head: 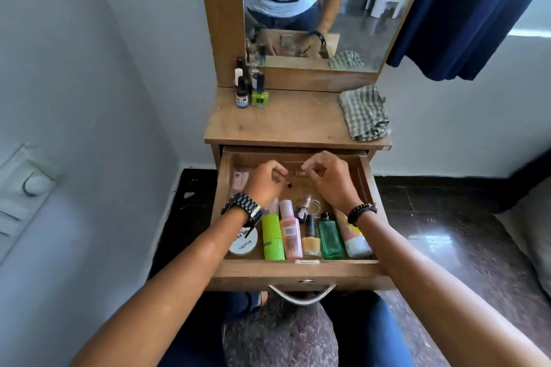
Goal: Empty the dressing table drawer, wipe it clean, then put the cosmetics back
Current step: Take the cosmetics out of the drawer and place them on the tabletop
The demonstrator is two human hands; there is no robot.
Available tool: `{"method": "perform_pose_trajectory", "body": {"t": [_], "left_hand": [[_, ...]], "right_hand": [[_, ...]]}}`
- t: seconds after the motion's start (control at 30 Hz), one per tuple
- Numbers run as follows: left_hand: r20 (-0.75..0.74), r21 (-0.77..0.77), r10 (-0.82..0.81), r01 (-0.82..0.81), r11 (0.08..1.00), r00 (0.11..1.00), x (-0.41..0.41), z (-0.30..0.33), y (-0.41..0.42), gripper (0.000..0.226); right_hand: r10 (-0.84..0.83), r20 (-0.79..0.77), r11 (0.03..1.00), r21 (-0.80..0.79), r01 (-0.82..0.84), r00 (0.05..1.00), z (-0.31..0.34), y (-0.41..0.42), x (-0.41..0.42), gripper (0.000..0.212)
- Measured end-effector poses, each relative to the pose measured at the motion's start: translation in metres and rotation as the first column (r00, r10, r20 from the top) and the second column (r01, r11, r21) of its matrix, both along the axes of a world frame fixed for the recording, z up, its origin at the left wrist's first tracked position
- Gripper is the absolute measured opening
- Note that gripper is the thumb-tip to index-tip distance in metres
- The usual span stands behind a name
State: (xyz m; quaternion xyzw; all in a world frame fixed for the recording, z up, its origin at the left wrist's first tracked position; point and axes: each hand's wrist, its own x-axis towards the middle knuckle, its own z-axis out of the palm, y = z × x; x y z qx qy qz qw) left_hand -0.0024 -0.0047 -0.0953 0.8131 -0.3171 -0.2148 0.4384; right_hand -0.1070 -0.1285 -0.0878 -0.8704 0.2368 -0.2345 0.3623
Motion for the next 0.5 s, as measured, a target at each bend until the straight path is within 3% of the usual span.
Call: {"method": "perform_pose_trajectory", "body": {"t": [0.13,0.27,0.5], "left_hand": [[0.076,0.188,-0.119,0.103,0.977,0.99,0.002,-0.014,-0.019,0.026],[0.279,0.277,-0.238,0.159,0.948,0.93,0.004,-0.019,-0.037,0.035],[0.462,0.36,-0.378,0.22,0.907,0.802,-0.005,-0.029,-0.056,0.037]], "right_hand": [[-0.037,-0.172,0.996,-0.083,0.023,0.984,-0.019,-0.017,-0.018,0.019],[-0.102,-0.202,0.99,-0.12,0.079,0.974,-0.028,-0.025,-0.015,0.024],[-0.13,-0.204,0.984,-0.148,0.1,0.97,-0.034,-0.033,-0.013,0.025]]}}
